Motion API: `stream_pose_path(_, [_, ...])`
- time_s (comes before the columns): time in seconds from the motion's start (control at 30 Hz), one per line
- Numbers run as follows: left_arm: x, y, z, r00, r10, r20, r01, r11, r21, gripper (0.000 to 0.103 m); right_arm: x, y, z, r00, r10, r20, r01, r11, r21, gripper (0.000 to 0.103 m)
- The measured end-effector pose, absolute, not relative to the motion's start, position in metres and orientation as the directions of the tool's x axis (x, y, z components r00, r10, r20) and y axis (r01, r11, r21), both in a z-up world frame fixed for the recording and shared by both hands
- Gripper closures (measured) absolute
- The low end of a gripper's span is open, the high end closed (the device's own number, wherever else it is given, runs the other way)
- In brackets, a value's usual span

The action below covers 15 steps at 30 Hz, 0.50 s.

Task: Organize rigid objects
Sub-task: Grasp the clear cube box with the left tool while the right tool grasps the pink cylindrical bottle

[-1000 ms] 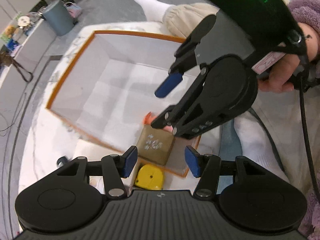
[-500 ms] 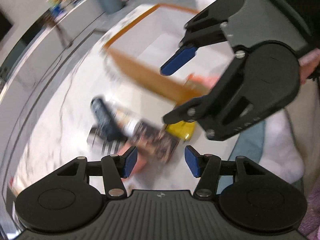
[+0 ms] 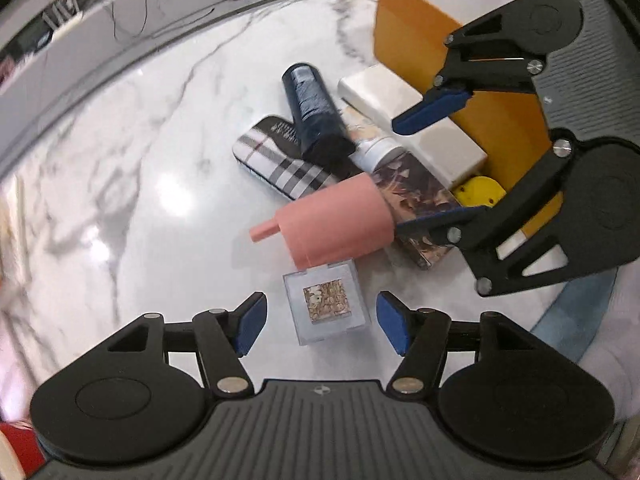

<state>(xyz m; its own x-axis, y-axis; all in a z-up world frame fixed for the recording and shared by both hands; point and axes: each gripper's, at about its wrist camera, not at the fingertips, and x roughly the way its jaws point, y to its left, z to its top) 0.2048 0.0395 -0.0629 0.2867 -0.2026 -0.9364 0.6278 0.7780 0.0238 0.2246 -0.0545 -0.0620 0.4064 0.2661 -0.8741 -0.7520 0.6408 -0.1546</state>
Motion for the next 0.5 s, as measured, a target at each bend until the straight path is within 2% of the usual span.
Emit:
stream_pose_path(0.1, [0.207, 0.050, -0.074, 0.253, -0.235, -0.938, 0.603, 0.797, -0.037, 0.029, 0.237, -0.048, -0.072, 0.367, 0.272, -0.890, -0.789, 0.598, -0.143, 0.041])
stream_pose_path(0.27, [0.218, 0.053, -0.089, 0.218, -0.249, -0.944, 0.598, 0.798, -0.072, 0.031, 0.248, -0.038, -0.084, 0.309, 0.298, -0.903, -0.828, 0.552, -0.101, 0.041])
stream_pose_path(0.5, [0.217, 0.060, -0.094, 0.186, -0.278, -0.942, 0.595, 0.795, -0.117, 0.048, 0.254, -0.034, -0.095, 0.251, 0.306, -0.918, -0.807, 0.589, -0.024, 0.046])
